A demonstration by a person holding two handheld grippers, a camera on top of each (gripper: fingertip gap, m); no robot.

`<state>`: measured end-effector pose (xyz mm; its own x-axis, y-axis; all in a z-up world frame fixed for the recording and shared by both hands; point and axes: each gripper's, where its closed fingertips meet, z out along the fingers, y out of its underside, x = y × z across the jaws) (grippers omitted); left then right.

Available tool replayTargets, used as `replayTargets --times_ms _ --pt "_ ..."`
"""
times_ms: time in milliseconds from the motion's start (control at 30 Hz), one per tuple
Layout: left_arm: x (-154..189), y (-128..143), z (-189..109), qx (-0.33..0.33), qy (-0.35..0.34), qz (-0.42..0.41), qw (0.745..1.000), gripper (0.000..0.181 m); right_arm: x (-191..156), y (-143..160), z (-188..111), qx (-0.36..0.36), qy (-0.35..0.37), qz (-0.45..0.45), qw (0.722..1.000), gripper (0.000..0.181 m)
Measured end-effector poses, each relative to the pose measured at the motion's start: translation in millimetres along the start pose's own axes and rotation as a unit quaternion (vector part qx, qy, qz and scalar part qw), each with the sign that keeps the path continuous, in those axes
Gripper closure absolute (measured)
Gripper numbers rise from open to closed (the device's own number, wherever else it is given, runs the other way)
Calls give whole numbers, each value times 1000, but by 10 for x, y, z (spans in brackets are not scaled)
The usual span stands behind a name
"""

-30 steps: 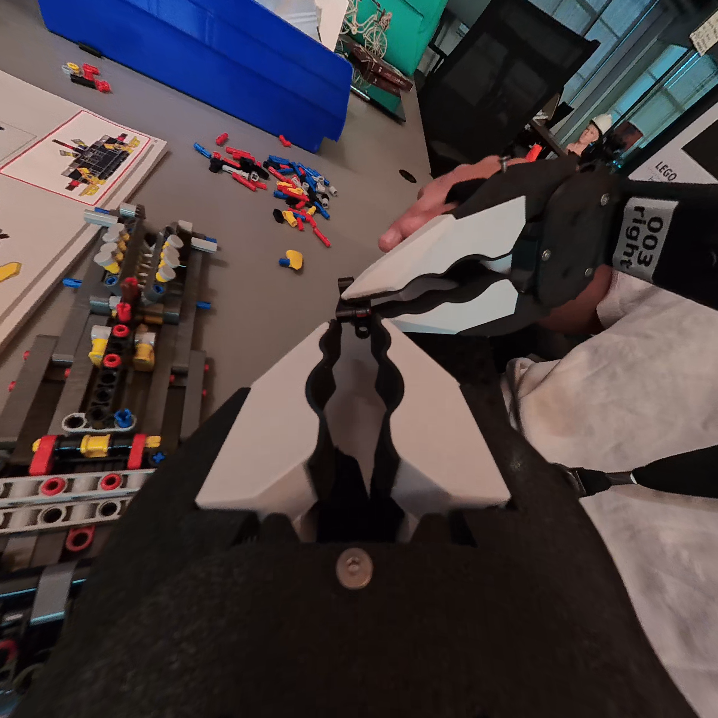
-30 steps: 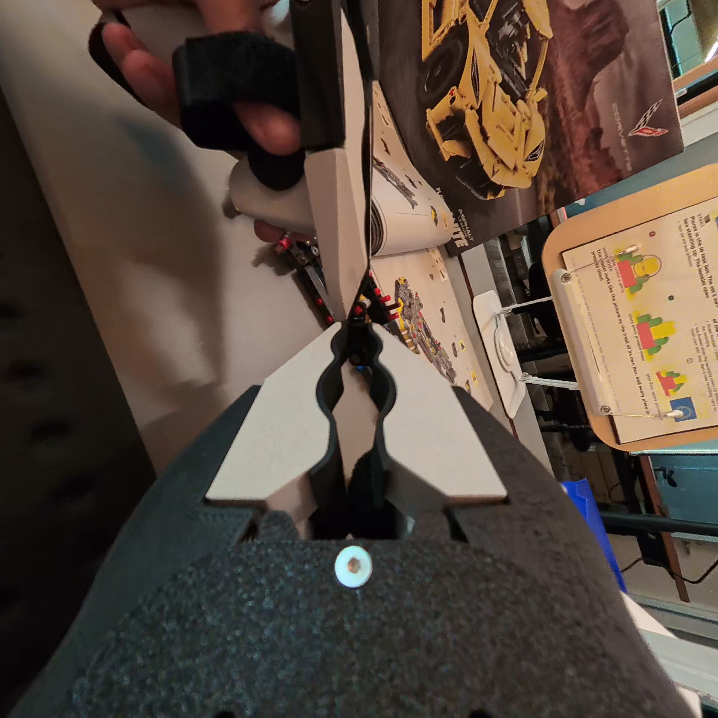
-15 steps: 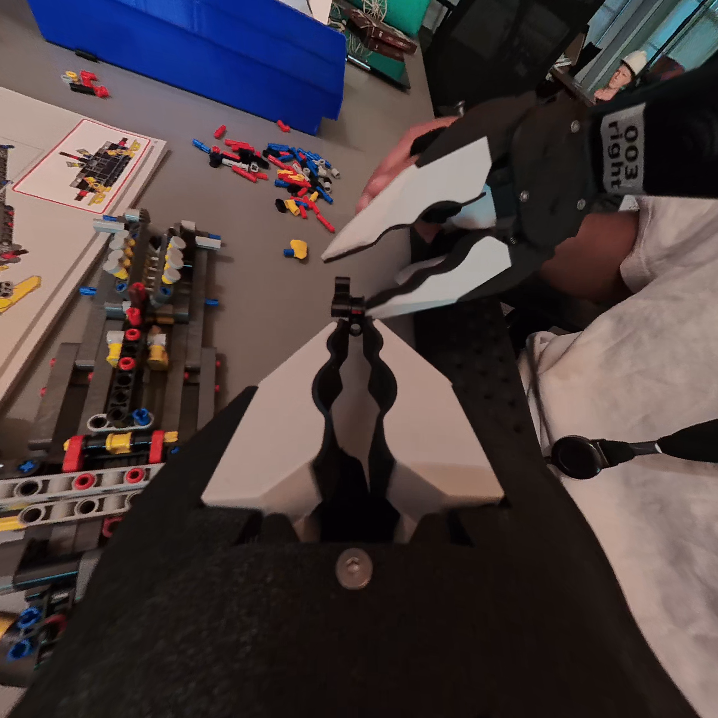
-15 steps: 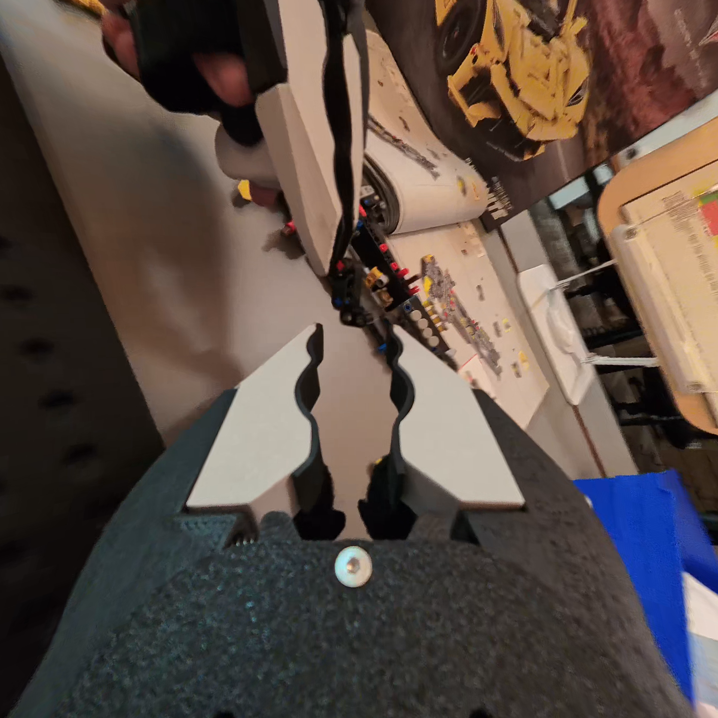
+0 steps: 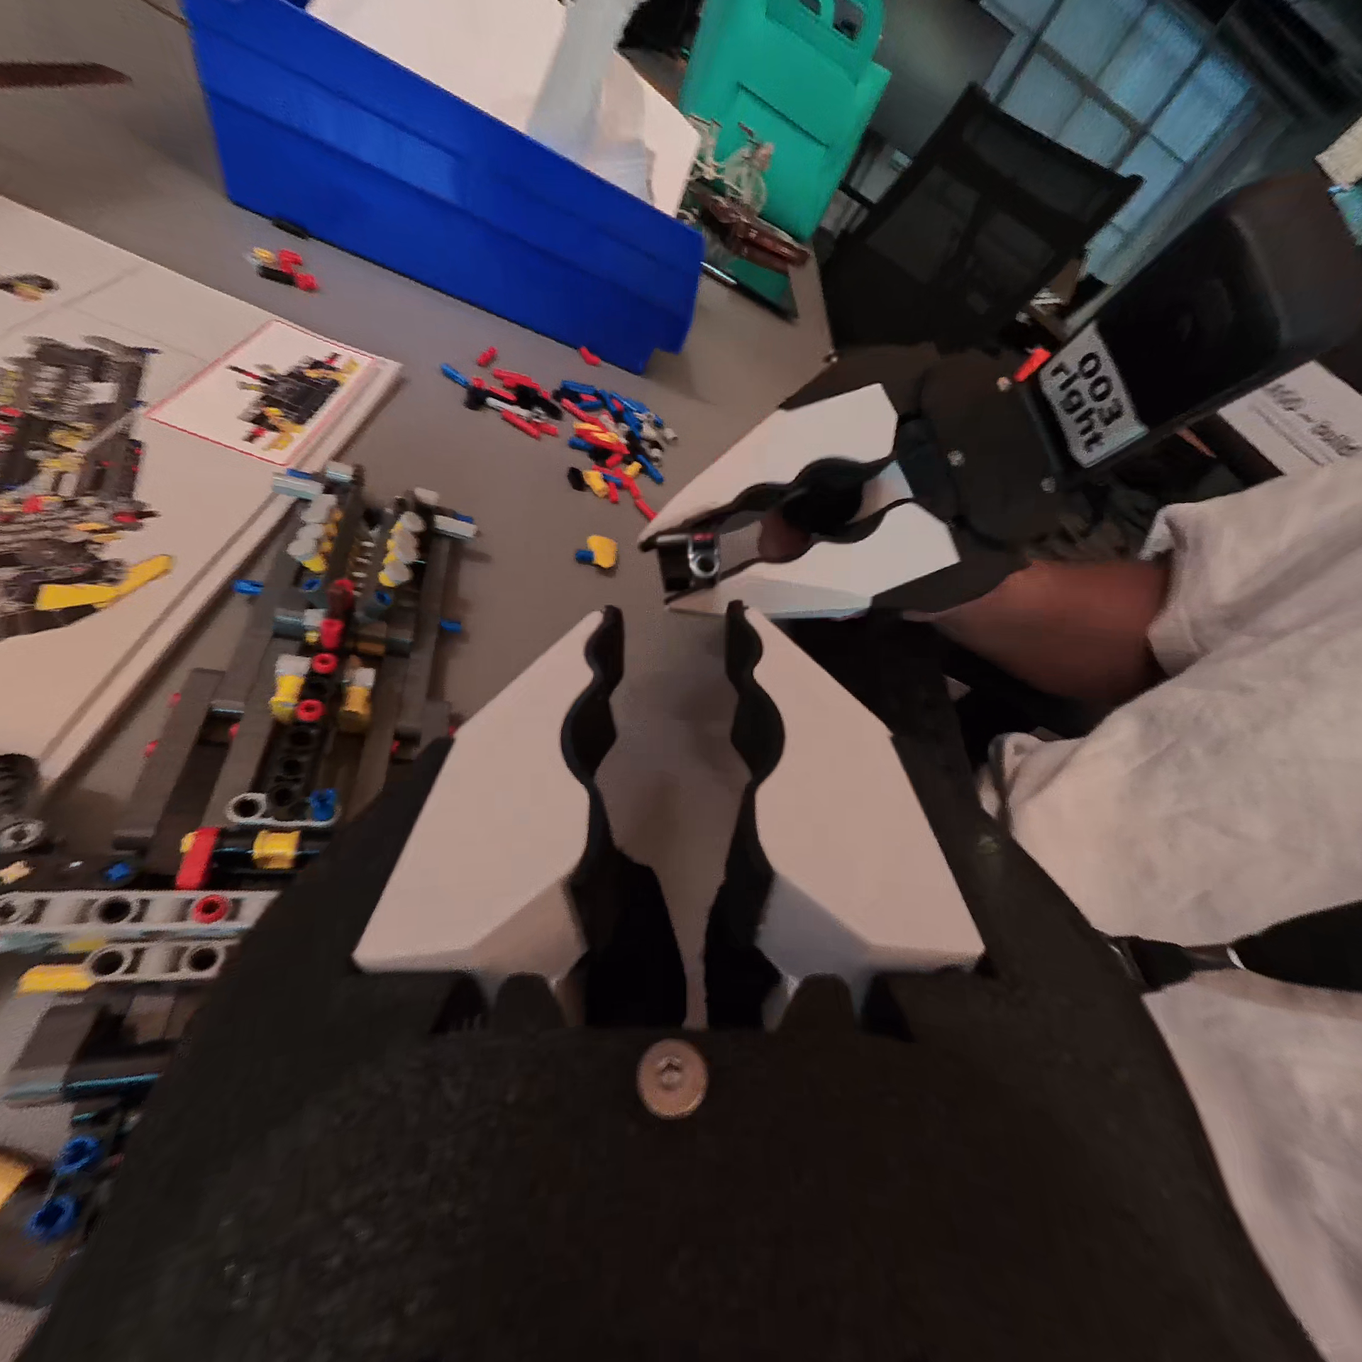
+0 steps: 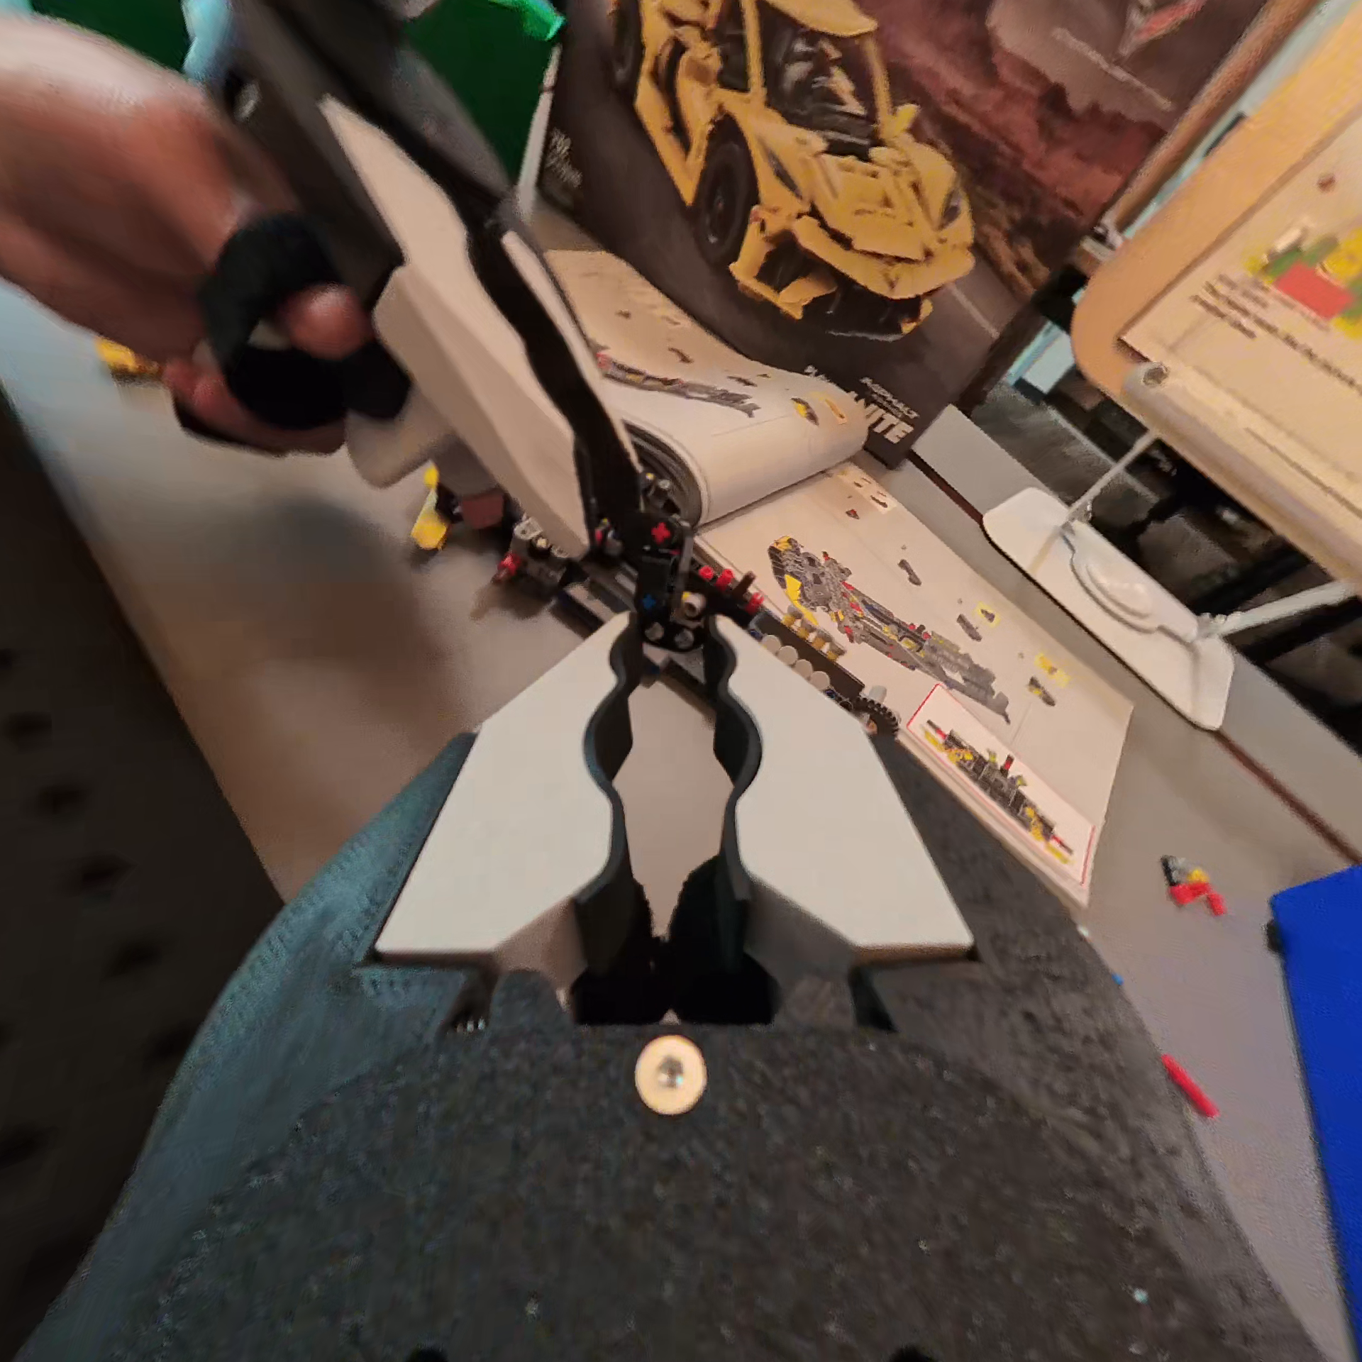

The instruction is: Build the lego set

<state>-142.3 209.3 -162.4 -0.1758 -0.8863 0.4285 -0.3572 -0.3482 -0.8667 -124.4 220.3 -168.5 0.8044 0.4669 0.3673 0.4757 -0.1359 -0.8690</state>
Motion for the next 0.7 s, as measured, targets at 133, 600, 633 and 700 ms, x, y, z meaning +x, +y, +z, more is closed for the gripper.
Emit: replayTargets --times_ms 133,600,633,700 --pt "-48 -32 40 22 -25 -2 999 150 27 -89 26 24 0 96 995 166" --pt "122 -270 -27 115 89 -138 980 159 -50 -317 51 108 -129 344 924 166" --pt "105 -255 -18 112 79 -134 982 159 -54 -299 69 101 -119 334 930 166" --pt "70 -233 -8 107 68 -135 983 160 -60 -266 97 86 -95 310 942 166"
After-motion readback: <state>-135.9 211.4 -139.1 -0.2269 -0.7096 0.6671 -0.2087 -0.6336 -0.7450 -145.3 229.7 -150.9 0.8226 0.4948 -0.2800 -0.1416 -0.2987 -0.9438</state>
